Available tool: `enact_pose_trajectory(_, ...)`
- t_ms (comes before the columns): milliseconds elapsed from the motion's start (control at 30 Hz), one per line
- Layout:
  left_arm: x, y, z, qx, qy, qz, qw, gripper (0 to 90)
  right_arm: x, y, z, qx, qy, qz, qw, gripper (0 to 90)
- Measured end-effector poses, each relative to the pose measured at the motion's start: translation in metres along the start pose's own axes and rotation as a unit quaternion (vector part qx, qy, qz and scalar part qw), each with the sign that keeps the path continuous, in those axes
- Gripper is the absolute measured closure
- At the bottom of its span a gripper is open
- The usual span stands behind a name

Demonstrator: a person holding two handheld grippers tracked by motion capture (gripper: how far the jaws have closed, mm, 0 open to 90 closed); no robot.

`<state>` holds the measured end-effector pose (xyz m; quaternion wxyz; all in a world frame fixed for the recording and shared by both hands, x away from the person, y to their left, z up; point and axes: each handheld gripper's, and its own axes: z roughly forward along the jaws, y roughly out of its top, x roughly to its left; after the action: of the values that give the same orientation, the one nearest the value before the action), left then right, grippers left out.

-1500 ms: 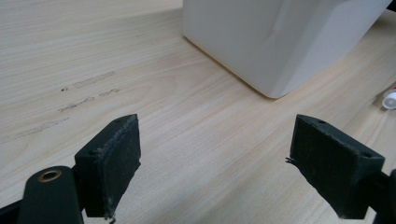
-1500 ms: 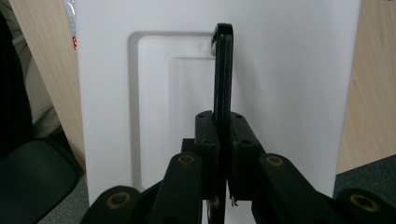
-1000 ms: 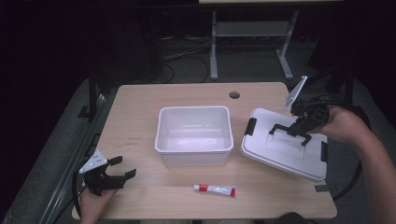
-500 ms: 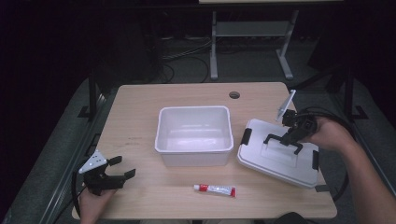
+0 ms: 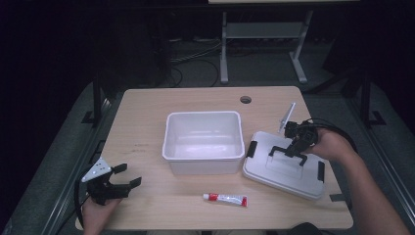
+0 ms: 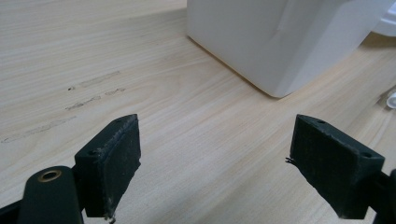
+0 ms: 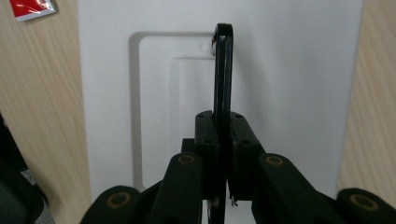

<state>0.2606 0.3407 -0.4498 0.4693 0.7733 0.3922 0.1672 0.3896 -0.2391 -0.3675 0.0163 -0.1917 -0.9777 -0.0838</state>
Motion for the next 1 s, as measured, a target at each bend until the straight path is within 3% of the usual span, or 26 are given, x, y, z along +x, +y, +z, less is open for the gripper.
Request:
enact_pose_trajectory(267,0.000,0.000,0.000,0.000,0.000,0.000,1.0000,15.5,-0.004,0.003,0.017,0.004,0.008,0.003,1.0000,83.8)
enact_pose_trajectory(667,-0.001,0.000,0.001,0.001,-0.001,0.000,1.0000,15.5,-0.003,0.002,0.022,-0.001,0.006,0.004,1.0000,83.4)
enact_pose_trajectory(733,-0.001,0.000,0.001,0.001,-0.001,0.001,1.0000,15.5,-0.003,0.002,0.021,-0.005,0.010,0.003,0.9999,80.8)
enact_pose_trajectory(767,-0.001,0.000,0.001,0.000,-0.001,0.000,1.0000,15.5,-0.002,0.002,0.018,-0.015,-0.002,0.007,0.9999,77.5)
enact_pose_trajectory(1000,-0.001,0.000,0.001,0.000,-0.002,0.002,1.0000,15.5,0.000,-0.001,0.007,-0.031,-0.015,0.017,0.9993,65.0)
